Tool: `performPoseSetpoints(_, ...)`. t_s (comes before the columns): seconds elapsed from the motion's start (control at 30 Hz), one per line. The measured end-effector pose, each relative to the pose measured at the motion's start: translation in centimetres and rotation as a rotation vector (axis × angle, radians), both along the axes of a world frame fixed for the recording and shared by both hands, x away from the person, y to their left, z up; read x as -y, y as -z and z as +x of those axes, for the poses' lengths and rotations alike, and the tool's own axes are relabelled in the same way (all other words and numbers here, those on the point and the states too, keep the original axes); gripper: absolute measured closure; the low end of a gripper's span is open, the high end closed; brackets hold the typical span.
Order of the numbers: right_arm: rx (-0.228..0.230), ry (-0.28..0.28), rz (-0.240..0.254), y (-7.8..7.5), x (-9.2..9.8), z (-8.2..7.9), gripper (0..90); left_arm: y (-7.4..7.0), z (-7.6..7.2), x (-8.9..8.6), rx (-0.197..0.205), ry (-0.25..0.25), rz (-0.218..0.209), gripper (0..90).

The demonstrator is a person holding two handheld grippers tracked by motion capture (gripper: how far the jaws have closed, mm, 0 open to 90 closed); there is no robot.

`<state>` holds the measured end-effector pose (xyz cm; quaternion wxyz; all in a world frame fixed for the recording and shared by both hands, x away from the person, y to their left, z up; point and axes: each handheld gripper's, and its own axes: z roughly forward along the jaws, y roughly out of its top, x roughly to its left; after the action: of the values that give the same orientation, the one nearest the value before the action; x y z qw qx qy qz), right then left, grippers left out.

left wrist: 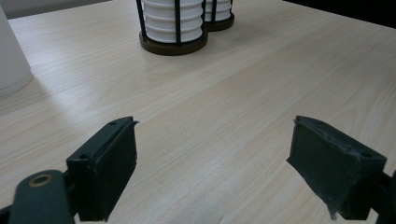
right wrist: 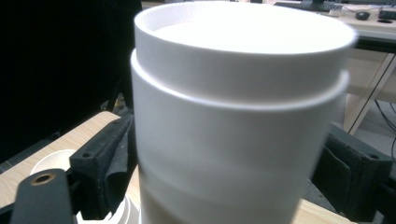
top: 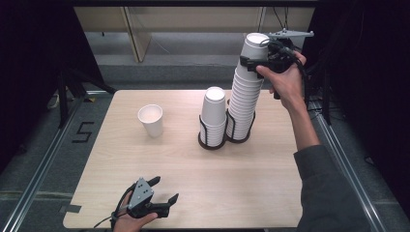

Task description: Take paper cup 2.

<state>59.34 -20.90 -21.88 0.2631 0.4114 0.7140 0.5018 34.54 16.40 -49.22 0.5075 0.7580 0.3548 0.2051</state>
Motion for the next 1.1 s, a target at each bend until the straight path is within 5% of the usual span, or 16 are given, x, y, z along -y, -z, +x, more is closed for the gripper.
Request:
performPoseSetpoints(0.37,0.01,0.013,0.038,-0.6,0.0,0.2,18.0,0.0,-0.1,0.2,-0.003,0.002,0.003,14.5)
performPoseSetpoints(0.7,0.11,0.03,0.097,-3.9,0.7,-0.8,18.1,0.0,0.0,0.2,-0.007,0.014,-0.001,14.5)
performPoseSetpoints(1.1,0.177,0.017,0.147,-6.7,2.8,-3.7,18.2,0.1,-0.1,0.3,-0.006,0.013,0.003,14.5)
